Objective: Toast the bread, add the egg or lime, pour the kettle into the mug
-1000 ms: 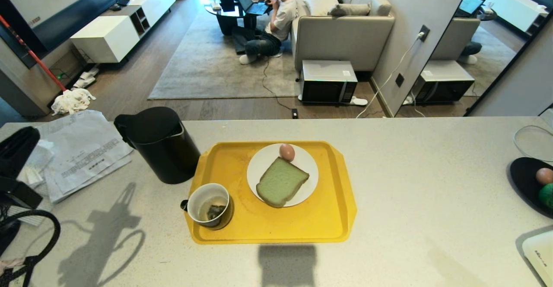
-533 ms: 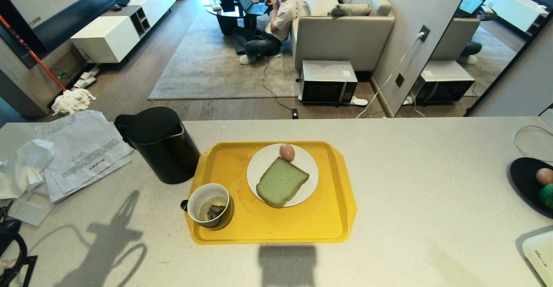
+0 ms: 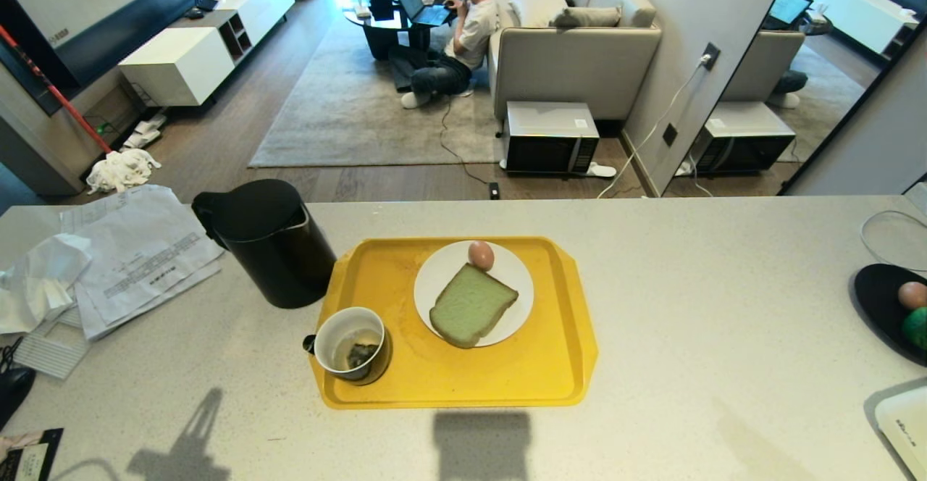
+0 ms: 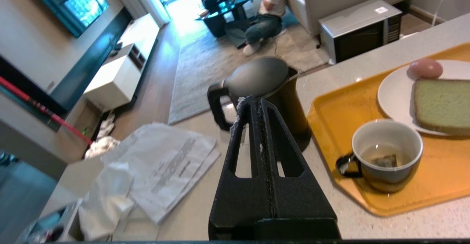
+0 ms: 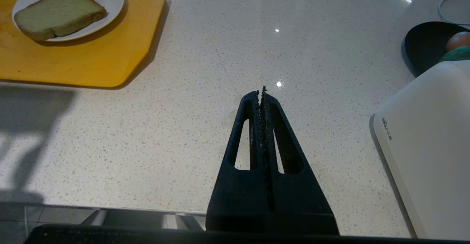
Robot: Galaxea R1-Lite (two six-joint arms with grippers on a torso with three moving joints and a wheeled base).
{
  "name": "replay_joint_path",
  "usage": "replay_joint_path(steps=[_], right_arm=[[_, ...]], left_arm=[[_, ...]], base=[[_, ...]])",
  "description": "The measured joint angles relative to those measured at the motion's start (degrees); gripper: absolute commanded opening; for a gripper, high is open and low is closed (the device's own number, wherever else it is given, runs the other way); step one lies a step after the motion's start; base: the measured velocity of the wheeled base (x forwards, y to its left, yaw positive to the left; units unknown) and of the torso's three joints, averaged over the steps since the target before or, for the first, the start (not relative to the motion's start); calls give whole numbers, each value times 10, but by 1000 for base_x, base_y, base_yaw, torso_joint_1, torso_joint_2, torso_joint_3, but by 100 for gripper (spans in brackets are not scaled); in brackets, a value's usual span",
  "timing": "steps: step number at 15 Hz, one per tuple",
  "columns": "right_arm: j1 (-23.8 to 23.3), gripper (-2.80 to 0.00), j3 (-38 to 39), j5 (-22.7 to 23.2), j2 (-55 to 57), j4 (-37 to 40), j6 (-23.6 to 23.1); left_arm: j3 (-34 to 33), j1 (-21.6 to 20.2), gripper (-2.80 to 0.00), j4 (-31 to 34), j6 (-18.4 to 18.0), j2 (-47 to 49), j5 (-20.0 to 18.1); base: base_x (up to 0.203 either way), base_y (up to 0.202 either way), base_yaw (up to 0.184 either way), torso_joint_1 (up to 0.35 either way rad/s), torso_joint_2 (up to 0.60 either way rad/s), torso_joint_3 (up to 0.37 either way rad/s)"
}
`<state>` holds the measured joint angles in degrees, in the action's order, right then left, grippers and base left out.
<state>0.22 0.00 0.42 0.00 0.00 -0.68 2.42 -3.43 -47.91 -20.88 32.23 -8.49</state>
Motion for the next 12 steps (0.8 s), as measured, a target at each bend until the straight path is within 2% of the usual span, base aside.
replay_joint_path(steps=[3, 5, 12], right_arm=[[0, -280, 0, 0, 0, 0, 0], [0, -280, 0, 0, 0, 0, 0], [0, -280, 0, 0, 0, 0, 0]], left_arm=[[-19, 17, -280, 58, 1, -67, 43], [-21, 19, -280, 89, 1, -106, 46], [31, 1, -280, 87, -3, -167, 48]], base=[[0, 0, 0, 0, 0, 0], [0, 0, 0, 0, 0, 0], [0, 0, 0, 0, 0, 0]])
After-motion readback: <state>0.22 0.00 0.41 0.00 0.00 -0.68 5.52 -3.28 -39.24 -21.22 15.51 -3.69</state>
